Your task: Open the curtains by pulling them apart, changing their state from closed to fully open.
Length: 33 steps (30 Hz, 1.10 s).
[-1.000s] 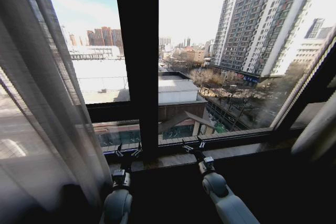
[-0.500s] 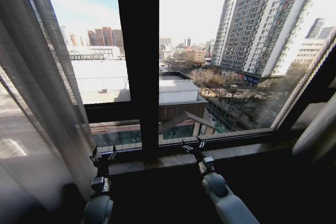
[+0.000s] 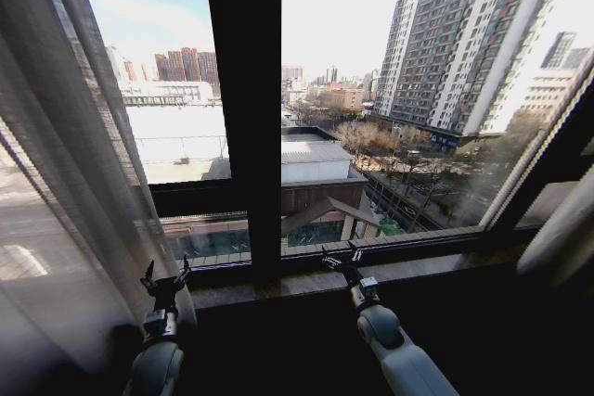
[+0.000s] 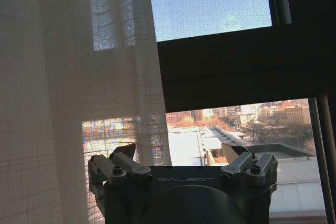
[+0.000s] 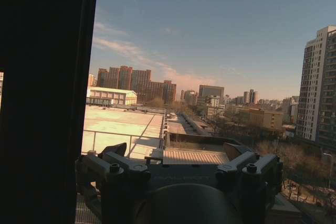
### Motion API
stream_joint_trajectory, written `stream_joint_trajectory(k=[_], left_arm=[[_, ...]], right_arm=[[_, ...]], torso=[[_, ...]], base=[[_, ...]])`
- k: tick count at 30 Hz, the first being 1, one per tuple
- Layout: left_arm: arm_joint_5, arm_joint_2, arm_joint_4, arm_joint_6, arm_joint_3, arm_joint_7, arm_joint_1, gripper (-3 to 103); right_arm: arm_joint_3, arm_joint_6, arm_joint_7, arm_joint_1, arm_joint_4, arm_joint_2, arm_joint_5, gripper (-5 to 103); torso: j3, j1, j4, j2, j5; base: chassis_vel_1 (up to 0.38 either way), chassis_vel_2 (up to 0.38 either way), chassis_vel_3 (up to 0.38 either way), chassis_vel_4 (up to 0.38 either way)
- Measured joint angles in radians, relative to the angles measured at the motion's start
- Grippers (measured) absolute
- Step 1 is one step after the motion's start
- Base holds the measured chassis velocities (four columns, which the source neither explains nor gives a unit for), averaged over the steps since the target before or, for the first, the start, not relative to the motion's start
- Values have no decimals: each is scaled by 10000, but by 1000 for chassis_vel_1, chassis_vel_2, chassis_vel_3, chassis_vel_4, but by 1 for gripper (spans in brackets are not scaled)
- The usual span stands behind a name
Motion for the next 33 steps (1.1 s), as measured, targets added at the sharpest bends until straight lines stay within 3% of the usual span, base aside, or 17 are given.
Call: stream_joint_trajectory(k=[12,15,17,19,26,27,30,32,33], left_arm=[[-355,473,1283,-331,-36,744,-980,101],[-391,523,1601,-637,-95,1129,-1203,86],[-391,530,1670,-741,-119,1246,-1234,86],[-387,537,1770,-896,-173,1414,-1255,76],[-390,460,1817,-1101,-235,1451,-1188,48],[-390,460,1817,-1101,-235,1451,-1188,48],[-441,442,1782,-1116,-292,1434,-1125,32],[-460,438,1756,-1116,-307,1420,-1103,32],[-487,432,1717,-1102,-323,1402,-1069,27]], right_arm=[[0,0,0,0,0,0,0,100],[0,0,0,0,0,0,0,100],[0,0,0,0,0,0,0,100],[0,0,0,0,0,0,0,100],[0,0,0,0,0,0,0,100],[0,0,0,0,0,0,0,100],[0,0,0,0,0,0,0,100],[0,0,0,0,0,0,0,100],[0,0,0,0,0,0,0,100]], torso=[[0,1,3,0,0],[0,0,0,0,2],[0,0,1,0,1],[0,1,2,0,1],[0,0,2,0,2],[0,0,2,0,2],[0,1,2,0,1],[0,0,2,0,2],[0,0,2,0,2]], base=[[0,0,0,0],[0,0,0,0],[0,0,0,0],[0,0,0,0],[0,0,0,0],[0,0,0,0],[0,0,0,0],[0,0,0,0],[0,0,0,0]])
